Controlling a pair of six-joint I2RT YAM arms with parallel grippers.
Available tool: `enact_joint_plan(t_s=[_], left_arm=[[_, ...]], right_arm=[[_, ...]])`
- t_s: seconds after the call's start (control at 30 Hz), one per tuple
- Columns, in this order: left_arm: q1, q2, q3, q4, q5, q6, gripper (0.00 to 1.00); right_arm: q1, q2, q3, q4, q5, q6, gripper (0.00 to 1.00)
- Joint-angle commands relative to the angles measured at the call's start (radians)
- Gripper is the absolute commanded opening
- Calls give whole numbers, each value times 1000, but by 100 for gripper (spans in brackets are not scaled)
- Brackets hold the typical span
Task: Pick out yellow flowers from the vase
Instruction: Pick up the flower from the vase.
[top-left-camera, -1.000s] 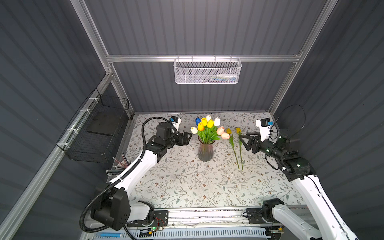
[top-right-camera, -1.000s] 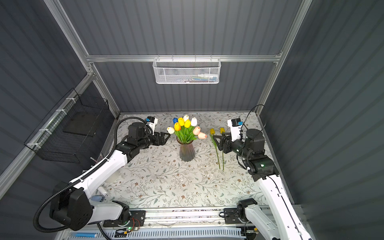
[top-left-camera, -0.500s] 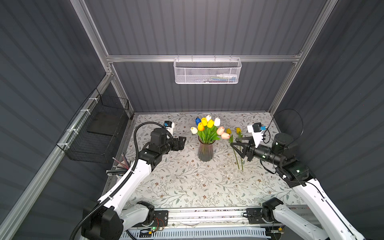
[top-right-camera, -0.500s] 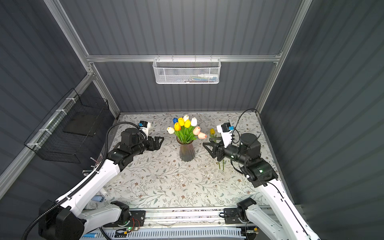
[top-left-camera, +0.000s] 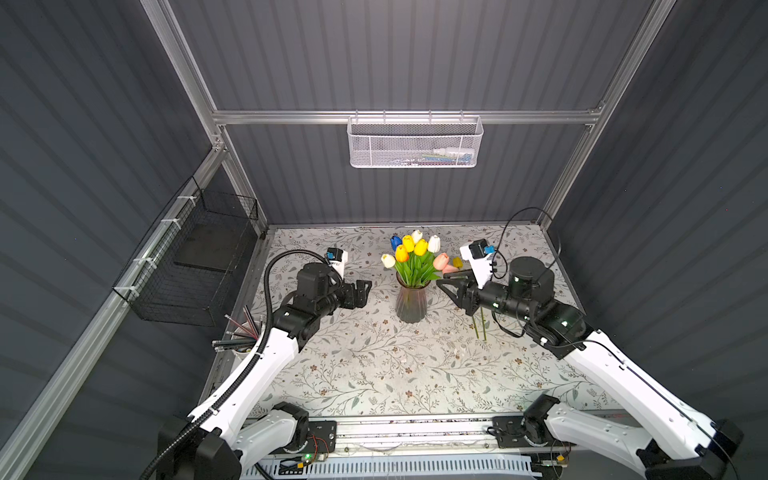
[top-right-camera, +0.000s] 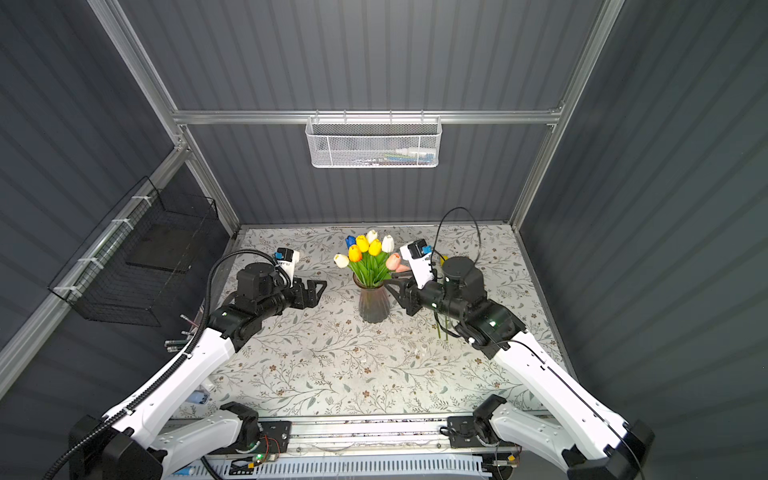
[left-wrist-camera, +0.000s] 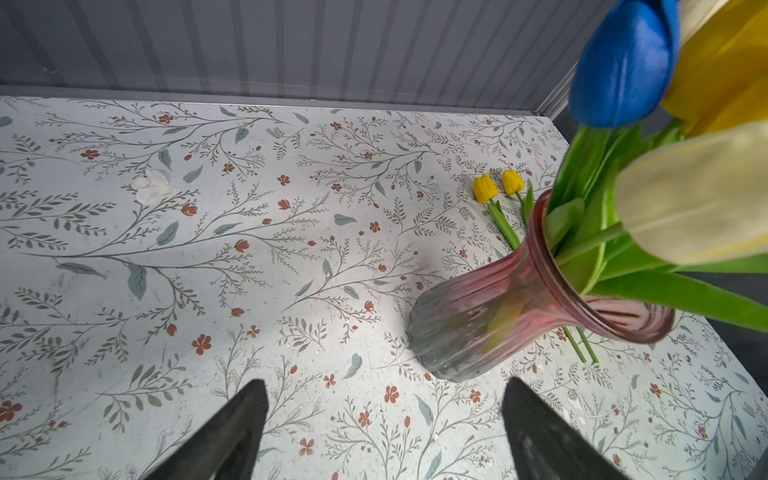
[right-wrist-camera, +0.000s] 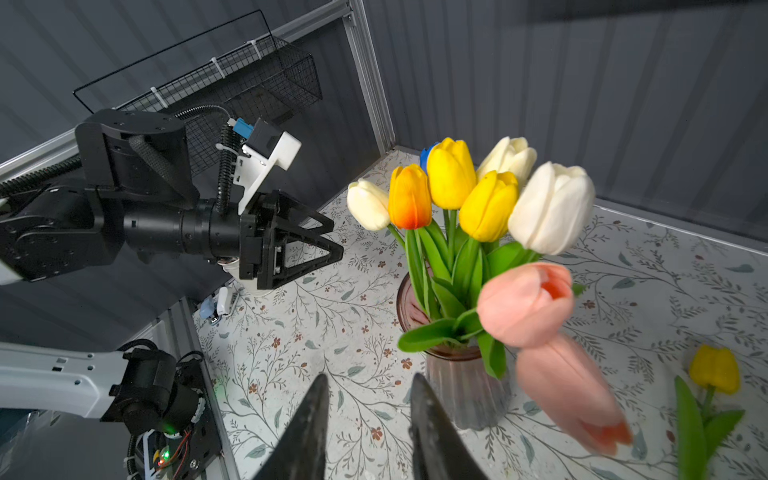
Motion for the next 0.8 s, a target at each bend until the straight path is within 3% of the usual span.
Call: enact_joint_plan(t_s=[0.0,0.37,0.77], left_arm=[[-2,-5,-2,28,82,-8,89],[-2,46,-22,173,191,-130,85],[-2,136,-9,267,283,-164,83]], right_arm=[[37,64,66,10,98,-40,30],[115,296,173,70,220,-35,15],[120,431,246,104,268,-40,15]])
